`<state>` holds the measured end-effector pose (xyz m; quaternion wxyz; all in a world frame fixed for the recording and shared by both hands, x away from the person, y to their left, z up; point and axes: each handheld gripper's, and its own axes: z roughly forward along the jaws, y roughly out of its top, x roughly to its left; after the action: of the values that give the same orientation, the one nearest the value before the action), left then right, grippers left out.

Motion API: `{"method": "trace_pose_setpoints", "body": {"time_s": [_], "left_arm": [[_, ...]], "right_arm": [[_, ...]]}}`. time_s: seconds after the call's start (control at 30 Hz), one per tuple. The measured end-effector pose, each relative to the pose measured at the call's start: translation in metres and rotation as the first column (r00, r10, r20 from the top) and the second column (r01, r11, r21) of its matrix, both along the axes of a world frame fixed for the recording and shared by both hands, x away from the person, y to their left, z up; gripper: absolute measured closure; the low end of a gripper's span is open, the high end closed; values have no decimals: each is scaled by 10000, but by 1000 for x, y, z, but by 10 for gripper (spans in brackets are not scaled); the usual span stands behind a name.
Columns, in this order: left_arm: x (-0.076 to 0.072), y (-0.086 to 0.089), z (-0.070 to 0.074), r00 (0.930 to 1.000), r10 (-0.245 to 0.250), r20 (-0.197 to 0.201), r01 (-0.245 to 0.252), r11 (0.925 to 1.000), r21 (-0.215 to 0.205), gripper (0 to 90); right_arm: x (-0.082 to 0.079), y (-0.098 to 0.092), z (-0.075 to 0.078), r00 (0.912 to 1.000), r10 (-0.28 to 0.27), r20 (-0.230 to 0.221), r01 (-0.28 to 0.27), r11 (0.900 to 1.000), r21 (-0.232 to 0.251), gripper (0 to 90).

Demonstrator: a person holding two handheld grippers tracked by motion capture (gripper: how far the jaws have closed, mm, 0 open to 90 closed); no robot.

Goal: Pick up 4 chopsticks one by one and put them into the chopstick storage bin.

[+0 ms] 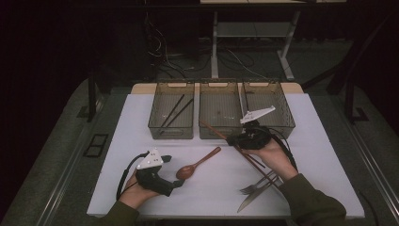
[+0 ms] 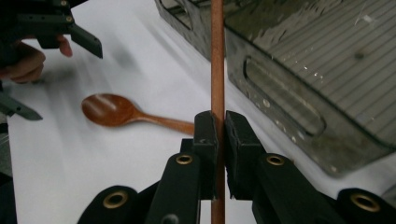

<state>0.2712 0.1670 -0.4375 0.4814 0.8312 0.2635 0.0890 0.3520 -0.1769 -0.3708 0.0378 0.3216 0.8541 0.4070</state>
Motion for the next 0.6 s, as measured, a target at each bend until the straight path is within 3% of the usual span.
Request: {"method": "trace_pose_setpoints", "body": {"time_s": [0.2,0.6], "left_arm": [[0,-1,0,10000,23,34,-24,9999,165,0],[-2,-2,0,10000,-60,20,60,10000,11,0]], "right_arm": [[12,14,12,10000,-62,61,63,9999,-160,832],[38,42,26,9999,-165,-18,165,9993,-331,832]]}}
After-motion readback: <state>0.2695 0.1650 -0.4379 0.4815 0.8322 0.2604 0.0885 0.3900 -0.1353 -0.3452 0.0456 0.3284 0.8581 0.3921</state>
